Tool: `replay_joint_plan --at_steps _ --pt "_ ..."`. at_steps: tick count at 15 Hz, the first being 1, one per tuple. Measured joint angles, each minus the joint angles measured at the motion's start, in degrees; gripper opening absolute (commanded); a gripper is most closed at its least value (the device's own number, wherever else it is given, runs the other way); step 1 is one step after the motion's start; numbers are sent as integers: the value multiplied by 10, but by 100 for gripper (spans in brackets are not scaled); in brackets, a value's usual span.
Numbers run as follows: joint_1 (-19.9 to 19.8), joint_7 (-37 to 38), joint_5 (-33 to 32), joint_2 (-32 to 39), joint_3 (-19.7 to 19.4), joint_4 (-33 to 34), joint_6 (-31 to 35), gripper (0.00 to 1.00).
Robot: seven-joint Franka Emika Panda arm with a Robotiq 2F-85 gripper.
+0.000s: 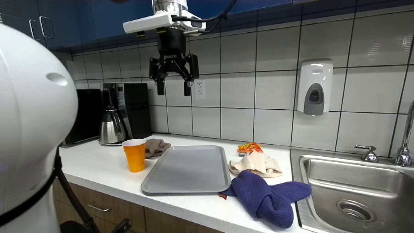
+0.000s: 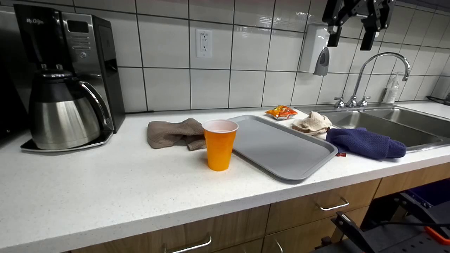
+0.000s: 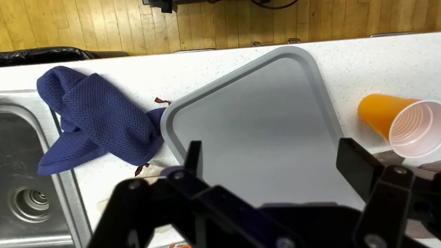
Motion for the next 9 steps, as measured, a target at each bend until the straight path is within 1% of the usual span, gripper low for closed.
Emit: replay_joint_plan --at_steps 4,9 --pt "-1 0 -3 7 -1 -1 4 100" --pt "-13 -1 -15 29 -11 -10 31 100"
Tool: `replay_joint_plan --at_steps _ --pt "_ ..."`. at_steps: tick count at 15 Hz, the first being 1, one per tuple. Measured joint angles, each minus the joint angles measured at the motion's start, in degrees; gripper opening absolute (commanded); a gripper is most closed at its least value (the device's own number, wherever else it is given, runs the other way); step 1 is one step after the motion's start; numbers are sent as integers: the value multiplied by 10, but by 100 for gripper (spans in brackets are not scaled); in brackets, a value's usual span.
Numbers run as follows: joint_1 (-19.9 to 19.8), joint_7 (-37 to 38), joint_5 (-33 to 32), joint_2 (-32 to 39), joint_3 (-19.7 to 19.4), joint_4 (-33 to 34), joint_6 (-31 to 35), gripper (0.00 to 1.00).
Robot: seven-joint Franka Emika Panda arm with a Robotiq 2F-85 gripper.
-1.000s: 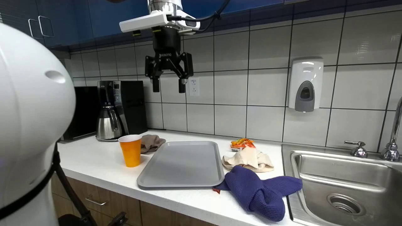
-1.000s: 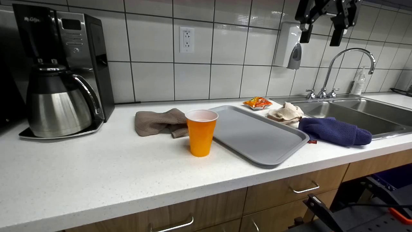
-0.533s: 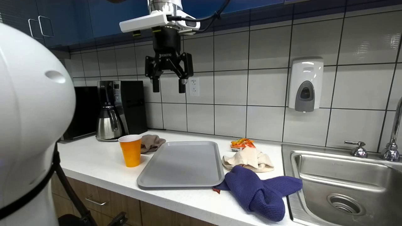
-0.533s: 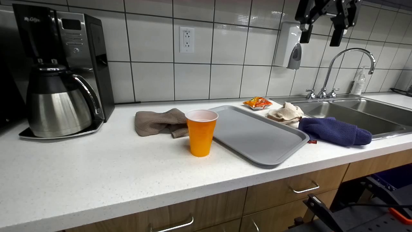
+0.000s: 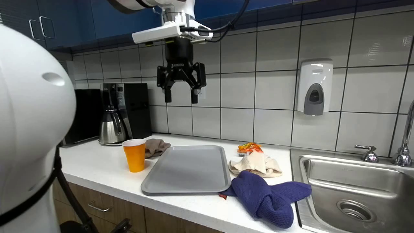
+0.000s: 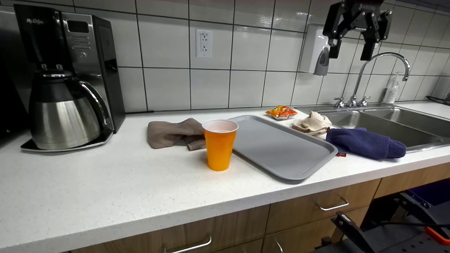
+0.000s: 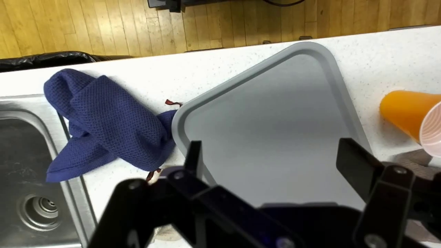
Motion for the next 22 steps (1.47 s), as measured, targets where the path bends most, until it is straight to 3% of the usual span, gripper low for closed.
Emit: replay_joint_plan --at_steps 11,22 --pt "-32 -65 -71 66 -37 -6 9 100" --pt "-44 -245 -111 109 -98 -2 13 100"
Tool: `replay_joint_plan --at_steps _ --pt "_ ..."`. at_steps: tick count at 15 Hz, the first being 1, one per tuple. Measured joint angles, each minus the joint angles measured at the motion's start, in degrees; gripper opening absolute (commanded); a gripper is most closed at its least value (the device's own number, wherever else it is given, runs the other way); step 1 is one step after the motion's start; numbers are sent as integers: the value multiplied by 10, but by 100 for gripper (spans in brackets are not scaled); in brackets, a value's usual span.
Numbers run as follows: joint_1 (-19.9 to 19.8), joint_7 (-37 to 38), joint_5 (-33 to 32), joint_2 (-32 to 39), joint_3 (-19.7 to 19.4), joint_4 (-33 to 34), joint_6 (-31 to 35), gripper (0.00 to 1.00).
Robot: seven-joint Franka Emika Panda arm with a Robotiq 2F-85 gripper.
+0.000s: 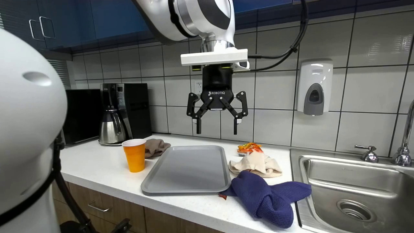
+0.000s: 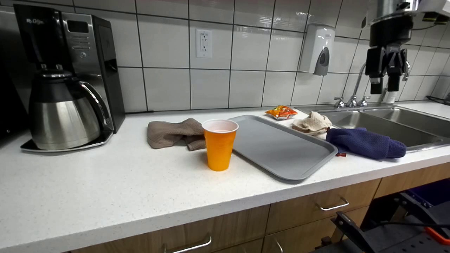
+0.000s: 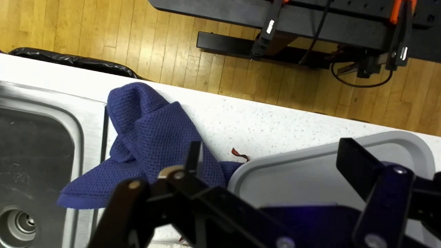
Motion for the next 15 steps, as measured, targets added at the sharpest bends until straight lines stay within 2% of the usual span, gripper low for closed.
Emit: replay_joint_plan --at_steps 7,15 --pt "-18 -165 -29 39 -52 14 15 100" --pt "-51 -316 -33 126 -76 27 120 100"
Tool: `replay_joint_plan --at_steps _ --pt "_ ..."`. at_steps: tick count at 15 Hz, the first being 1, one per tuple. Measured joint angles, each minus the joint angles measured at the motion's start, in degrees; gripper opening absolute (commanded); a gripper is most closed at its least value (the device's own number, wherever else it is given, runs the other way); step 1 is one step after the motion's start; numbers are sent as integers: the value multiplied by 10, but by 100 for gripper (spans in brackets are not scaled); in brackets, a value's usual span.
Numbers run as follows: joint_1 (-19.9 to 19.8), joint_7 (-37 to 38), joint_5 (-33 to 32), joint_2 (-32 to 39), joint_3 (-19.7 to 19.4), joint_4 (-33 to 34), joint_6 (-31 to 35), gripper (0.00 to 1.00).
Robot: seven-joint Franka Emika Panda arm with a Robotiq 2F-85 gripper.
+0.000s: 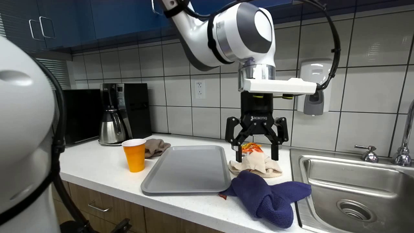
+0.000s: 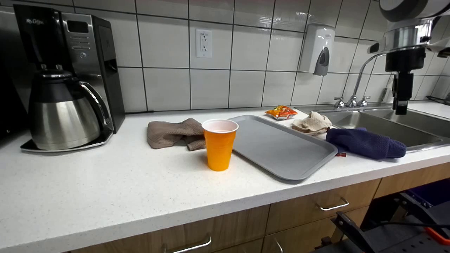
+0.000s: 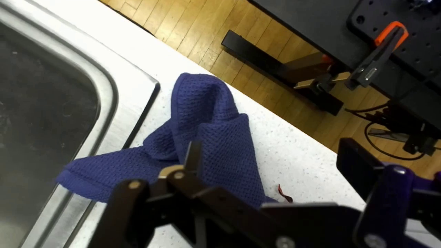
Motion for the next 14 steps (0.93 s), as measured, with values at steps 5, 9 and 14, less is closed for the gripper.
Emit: replay_joint_plan --at_steps 5,9,14 --pt "-14 -48 2 63 0 5 72 100" --pt "-21 -65 4 117 2 13 125 100" --pt "-35 -77 15 173 13 35 167 100"
